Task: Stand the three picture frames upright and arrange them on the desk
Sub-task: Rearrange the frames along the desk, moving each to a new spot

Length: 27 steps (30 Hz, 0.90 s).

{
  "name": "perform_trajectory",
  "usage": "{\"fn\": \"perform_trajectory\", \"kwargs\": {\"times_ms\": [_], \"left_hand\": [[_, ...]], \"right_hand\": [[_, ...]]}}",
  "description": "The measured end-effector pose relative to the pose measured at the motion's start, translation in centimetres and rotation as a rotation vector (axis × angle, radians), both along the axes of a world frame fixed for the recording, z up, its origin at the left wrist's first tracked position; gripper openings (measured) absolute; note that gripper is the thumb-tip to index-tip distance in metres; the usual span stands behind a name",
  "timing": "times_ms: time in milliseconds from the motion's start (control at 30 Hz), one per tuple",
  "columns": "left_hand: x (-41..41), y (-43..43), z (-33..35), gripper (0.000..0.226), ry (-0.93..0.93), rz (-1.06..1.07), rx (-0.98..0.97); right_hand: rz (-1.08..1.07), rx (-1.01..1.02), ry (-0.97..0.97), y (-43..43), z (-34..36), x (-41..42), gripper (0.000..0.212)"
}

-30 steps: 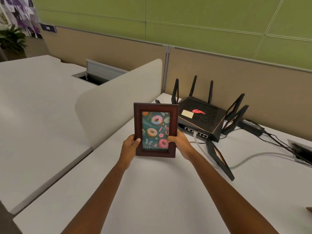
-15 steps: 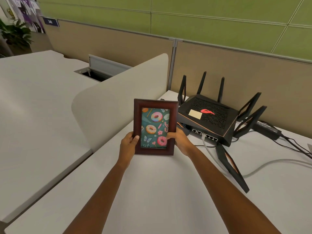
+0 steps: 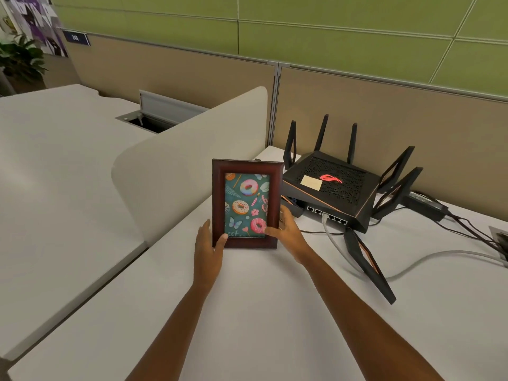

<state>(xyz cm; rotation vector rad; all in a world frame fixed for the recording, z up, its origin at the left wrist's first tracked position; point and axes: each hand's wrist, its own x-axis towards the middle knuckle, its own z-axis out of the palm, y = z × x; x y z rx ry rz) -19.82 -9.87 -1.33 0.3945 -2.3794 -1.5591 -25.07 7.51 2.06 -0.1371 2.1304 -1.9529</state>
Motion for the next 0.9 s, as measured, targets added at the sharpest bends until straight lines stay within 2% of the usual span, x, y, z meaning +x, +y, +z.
{"fn": "perform_trajectory", "kwargs": {"times_ms": [100,233,333,467,533,700,900], "left_hand": [[1.0,0.7,-0.3,0.062,-0.036,0.063,-0.17],[2.7,1.6,-0.7,0.067,-0.145,0.078,-0.536],[3.9,2.3,-0.7,0.067,-0.241,0.061,-0.712],[5.6,3.2,-0.6,0.067,-0.303,0.03,-0.77],[6.4,3.6,-0.6,0.067,-0.315,0.017,-0.795],[8.6,5.8,-0.5,0.065,-0.339,-0.036,-0.854],[11.1,10.3,-0.1,0.061,-0.301,-0.149,-0.805]], "right_hand": [[-0.116,0.162,0.085,1.0,-1.7,2.0,0.075],[-0.181,0.421,0.27,2.0,-3.5,5.1,0.06],[-0.146,0.608,0.313,2.5,-4.1,6.5,0.051],[-0.038,0.921,0.355,2.9,-4.6,7.8,0.047],[-0.02,0.995,0.373,3.1,-4.6,8.7,0.047],[0.006,1.034,0.368,4.7,-4.6,11.2,0.048],[0.047,1.003,0.314,8.5,-4.1,14.3,0.045]]}}
